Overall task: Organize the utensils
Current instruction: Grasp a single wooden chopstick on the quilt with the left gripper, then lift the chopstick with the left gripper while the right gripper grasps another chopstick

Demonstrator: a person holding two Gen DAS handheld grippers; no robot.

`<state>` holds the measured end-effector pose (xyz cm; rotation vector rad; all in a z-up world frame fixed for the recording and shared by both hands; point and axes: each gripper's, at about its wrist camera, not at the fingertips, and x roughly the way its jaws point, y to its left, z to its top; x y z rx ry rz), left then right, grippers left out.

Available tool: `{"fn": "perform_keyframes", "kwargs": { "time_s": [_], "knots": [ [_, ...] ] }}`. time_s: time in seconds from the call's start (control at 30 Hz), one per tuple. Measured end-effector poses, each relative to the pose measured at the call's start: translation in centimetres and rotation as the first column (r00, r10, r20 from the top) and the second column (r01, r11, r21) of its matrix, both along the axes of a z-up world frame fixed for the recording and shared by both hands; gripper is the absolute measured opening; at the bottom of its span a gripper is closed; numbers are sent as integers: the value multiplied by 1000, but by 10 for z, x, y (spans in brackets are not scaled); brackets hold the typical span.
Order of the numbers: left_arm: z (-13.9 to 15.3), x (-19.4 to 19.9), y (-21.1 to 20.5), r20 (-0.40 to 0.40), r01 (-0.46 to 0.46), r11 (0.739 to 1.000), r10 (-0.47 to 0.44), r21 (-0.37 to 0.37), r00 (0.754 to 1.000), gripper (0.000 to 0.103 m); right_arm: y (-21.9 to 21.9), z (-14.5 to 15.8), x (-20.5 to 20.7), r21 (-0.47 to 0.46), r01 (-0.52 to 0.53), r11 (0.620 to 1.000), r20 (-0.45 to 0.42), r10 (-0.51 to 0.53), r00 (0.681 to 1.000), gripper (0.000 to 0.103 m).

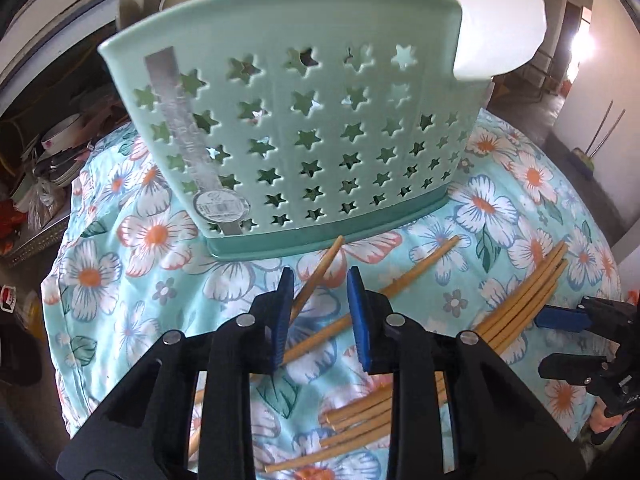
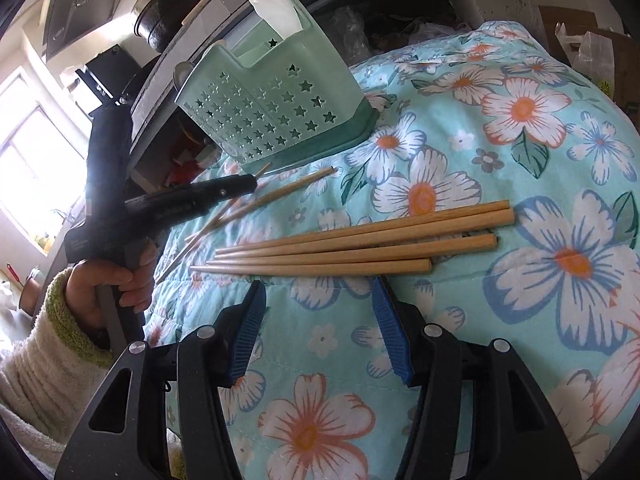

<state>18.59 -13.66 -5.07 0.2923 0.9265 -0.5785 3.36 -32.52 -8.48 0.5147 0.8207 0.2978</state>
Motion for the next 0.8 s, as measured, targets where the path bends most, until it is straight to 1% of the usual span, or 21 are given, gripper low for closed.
{"fn": "perform_keyframes", "kwargs": {
  "time_s": [0.07,0.27,0.37,0.47,0.5,0.67,0.8],
  "knots": [
    [-7,6,-5,-19,2,1000,-1,24,1000,21,-1,-1,0,3,-2,1000,2,2,1000,54],
    [-13,18,-9,-43,-2,1000,2,18,999,18,-2,-2,-2,9,-4,1000,3,4,1000,54],
    [-14,18,-13,-31,11,999,-10,31,999,15,-2,-2,-2,9,-4,1000,3,4,1000,54],
    [-12,16,-19,-15,20,999,-20,38,1000,8,-2,-2,-2,9,-2,1000,1,2,1000,54],
    [-11,14,-20,-13,20,999,-19,35,1000,5,-2,-2,-2,10,-1,1000,-1,1,1000,54],
    [6,4,-10,1,-22,1000,22,-18,1000,4,-2,2,-3,14,15,1000,-24,-14,1000,54],
    [29,-5,13,20,-53,996,55,-72,998,4,-3,12,-5,43,15,999,-23,-14,1000,54]
  ]
}}
